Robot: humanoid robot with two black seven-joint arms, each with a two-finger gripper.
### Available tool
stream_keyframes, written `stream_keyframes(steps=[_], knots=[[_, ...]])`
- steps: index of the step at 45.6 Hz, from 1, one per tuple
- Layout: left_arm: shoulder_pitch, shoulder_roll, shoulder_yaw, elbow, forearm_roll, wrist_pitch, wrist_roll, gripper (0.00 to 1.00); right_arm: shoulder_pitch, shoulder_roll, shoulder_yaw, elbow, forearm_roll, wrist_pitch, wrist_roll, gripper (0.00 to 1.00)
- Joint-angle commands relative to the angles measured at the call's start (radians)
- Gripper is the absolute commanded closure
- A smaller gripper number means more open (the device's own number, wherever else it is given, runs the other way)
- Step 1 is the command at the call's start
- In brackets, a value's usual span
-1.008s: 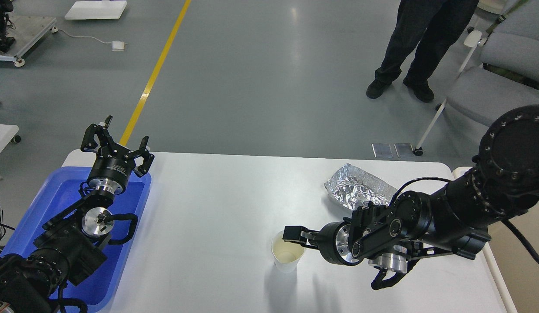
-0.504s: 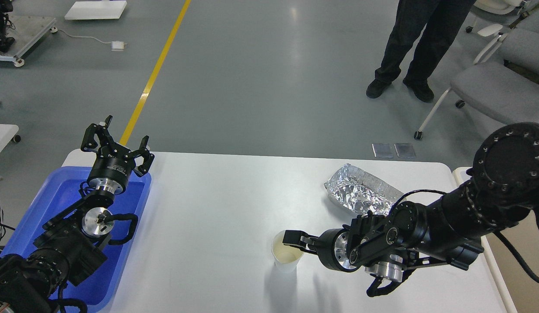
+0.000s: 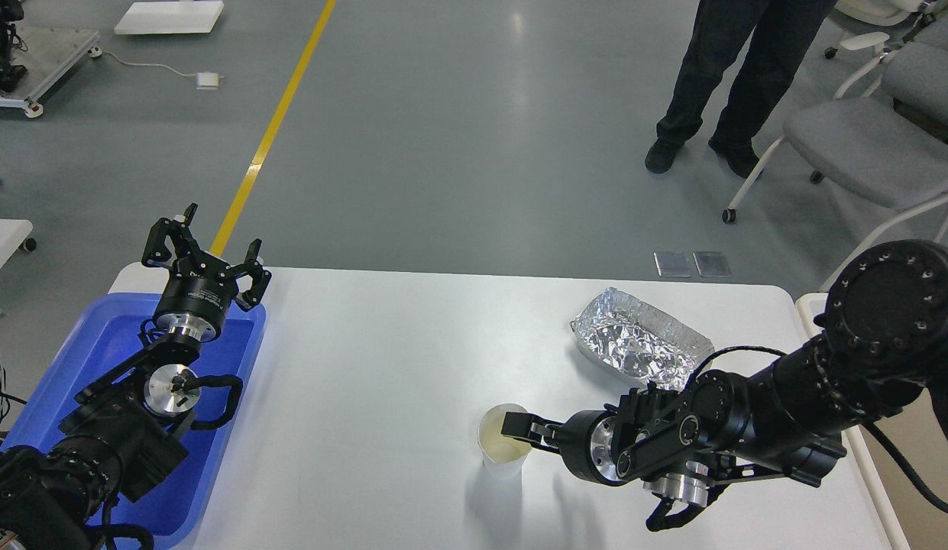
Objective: Tidy desktop
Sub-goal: 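Close the right gripper around the white paper cup, then lift the cup with the right gripper and carry it toward the bin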
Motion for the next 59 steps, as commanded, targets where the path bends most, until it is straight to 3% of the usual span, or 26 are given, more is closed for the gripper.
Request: stream_keyframes(steps=[1, 4, 6, 9, 27, 43, 53, 59], knots=[[-0.001, 0.0, 0.0, -0.001, 0.0, 0.0, 0.0, 0.0, -0.012, 0.0, -0.001, -0.017, -0.011, -0.013, 0.001, 0.31], [-0.001, 0.0, 0.0, 0.0, 0.0, 0.0, 0.0, 0.0, -0.012, 0.0, -0.001, -0.016, -0.012, -0.01, -0.001, 0.74], [0.001, 0.0, 0.0, 0.0, 0.0, 0.0, 0.0, 0.0, -0.012, 0.0, 0.0, -0.011, -0.012, -0.007, -0.002, 0.87], [0.001, 0.0, 0.0, 0.0, 0.0, 0.0, 0.0, 0.0, -0.011, 0.0, 0.0, -0.003, -0.012, -0.005, -0.002, 0.99], [-0.001, 0.0, 0.0, 0.0, 0.0, 0.0, 0.0, 0.0, 0.014, 0.0, 0.002, 0.017, -0.011, -0.016, 0.002, 1.0], [0.001, 0.0, -0.002, -0.001, 0.0, 0.0, 0.0, 0.0, 0.204, 0.0, -0.009, 0.185, -0.012, 0.004, 0.01, 1.0], [0.001, 0.0, -0.002, 0.0, 0.0, -0.002, 0.0, 0.0, 0.437, 0.0, -0.046, 0.299, -0.012, 0.129, 0.019, 1.0], [0.001, 0.0, 0.0, -0.001, 0.0, -0.002, 0.0, 0.0, 0.582, -0.061, -0.064, 0.317, -0.012, 0.254, 0.018, 1.0]])
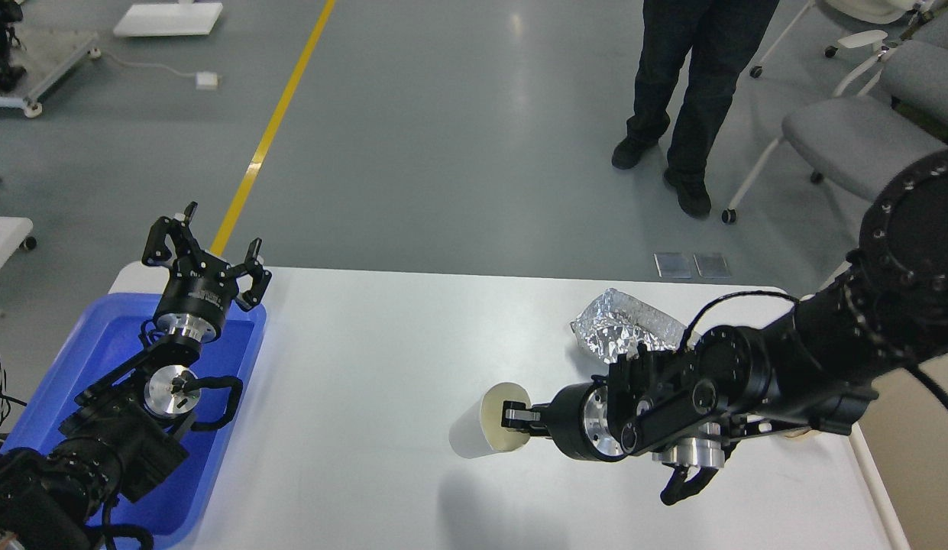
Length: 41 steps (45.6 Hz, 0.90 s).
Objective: Tidy desktop
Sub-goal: 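Lift the cup with the right gripper and carry it toward the bin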
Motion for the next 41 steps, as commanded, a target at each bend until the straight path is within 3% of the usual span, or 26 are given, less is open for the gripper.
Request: stream_keyframes(steps=[1, 15, 30, 41], knots=[[0.0, 0.0, 0.001, 0.001, 0.0, 0.0, 0.0, 0.0, 0.259, -0.058, -0.037, 0.074, 0.0, 0.177, 0.003, 1.0], [0.001, 0.0, -0.001, 0.001, 0.0, 0.0, 0.0, 0.0, 0.543, -0.121, -0.111, 0.066, 0.003, 0.398, 0.001, 1.0], [0.001, 0.0, -0.001, 0.001, 0.0, 0.0, 0.0, 0.0, 0.569, -0.263, -0.241, 0.044, 0.021, 0.382, 0.0, 1.0], [0.001, 0.0, 0.001, 0.001, 0.0, 0.001, 0.0, 0.0, 0.432, -0.565, -0.355, -0.083, -0.008, 0.381, 0.0, 1.0]])
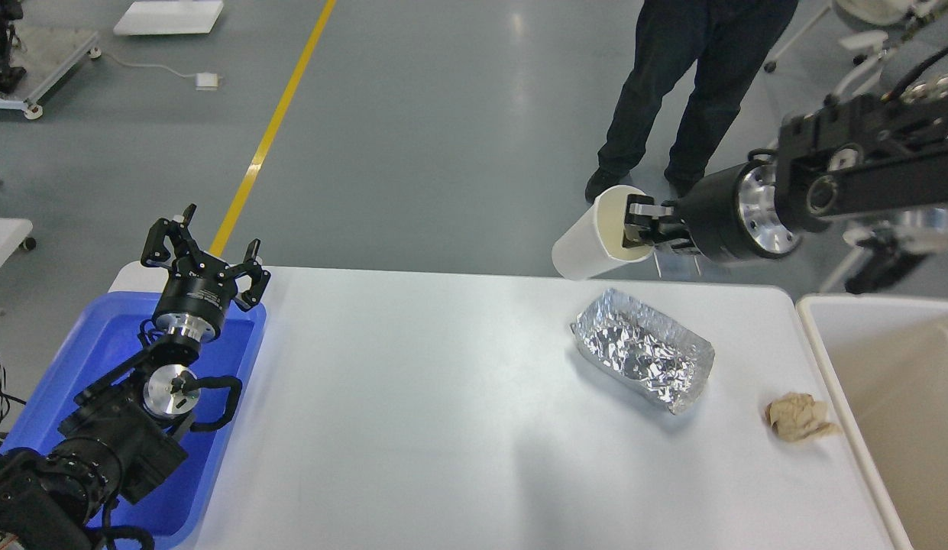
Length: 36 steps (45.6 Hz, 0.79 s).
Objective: Tidy desktop
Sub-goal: 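Lift the cup with the right gripper and carry it toward the bin, then release the paper cup into the white bin with the right gripper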
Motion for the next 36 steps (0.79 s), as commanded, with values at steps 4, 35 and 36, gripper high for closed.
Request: stream_keyframes(steps=[4, 35, 36], knots=[[0.0, 0.0, 0.001, 0.0, 0.0, 0.001, 0.0, 0.0, -0.203, -0.354, -0.087, -0.19, -0.078, 0.003, 0.0, 1.0], [-0.002, 0.0, 0.003, 0.0, 0.0, 0.003, 0.0, 0.0, -1.389, -0.473, 0.974, -1.112, -0.046, -0.125, -0.011, 1.0], [-0.002, 0.0, 0.003, 0.0, 0.0, 0.001, 0.0, 0.0, -1.421, -0.441, 1.012, -1.164, -0.044, -0.134, -0.013, 1.0]])
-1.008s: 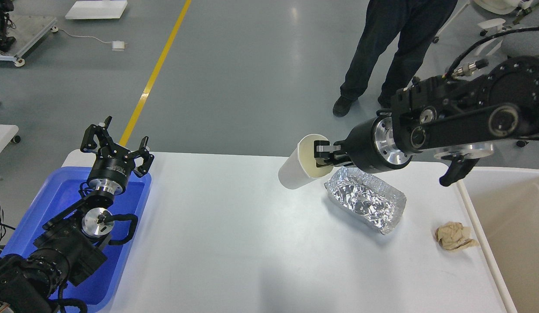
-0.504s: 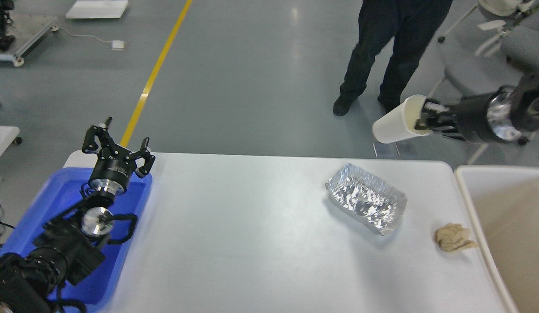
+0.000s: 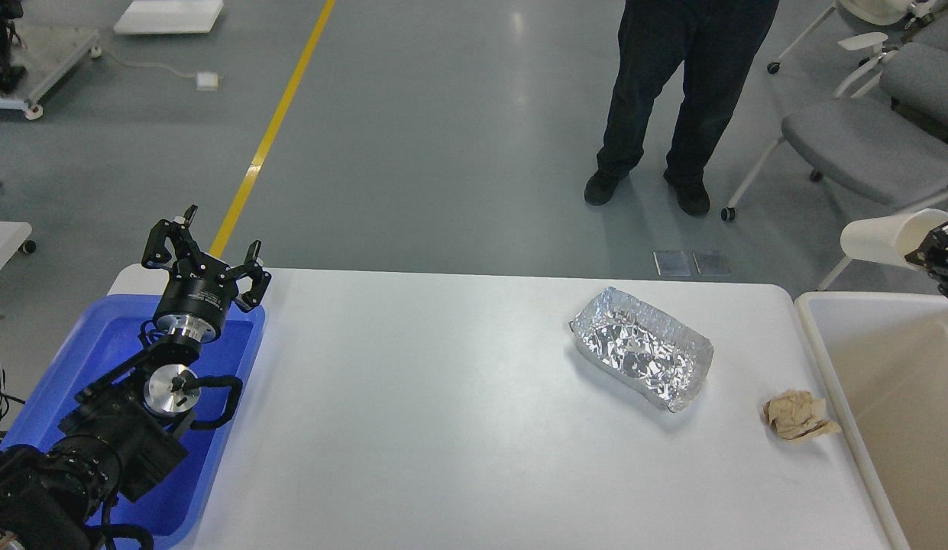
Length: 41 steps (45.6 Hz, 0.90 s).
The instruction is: Tidy desktop
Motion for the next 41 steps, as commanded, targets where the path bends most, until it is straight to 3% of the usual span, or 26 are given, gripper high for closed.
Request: stream_keyframes(steps=[1, 5, 10, 20, 41], knots=[[0.0, 0.0, 0.0, 0.0, 0.0, 0.001, 0.0, 0.0, -0.424, 0.162, 0.43, -0.416, 0.04, -0.103, -0.009, 1.0], [0.0, 0.0, 0.0, 0.0, 0.0, 0.001, 0.0, 0.0, -0.496, 0.297, 0.551, -0.653, 0.042, -0.099, -0.023, 1.0], [0.0, 0.0, 0.0, 0.0, 0.0, 0.001, 0.0, 0.0, -0.518, 0.396, 0.64, -0.808, 0.042, -0.102, -0.092, 1.0], [0.0, 0.0, 0.0, 0.0, 0.0, 0.001, 0.0, 0.0, -0.542, 0.414, 0.838, -0.82, 0.048, -0.149, -0.21, 1.0], [0.0, 0.0, 0.0, 0.0, 0.0, 0.001, 0.0, 0.0, -0.67, 0.471, 0.916, -0.816, 0.048, -0.128, -0.241, 1.0]])
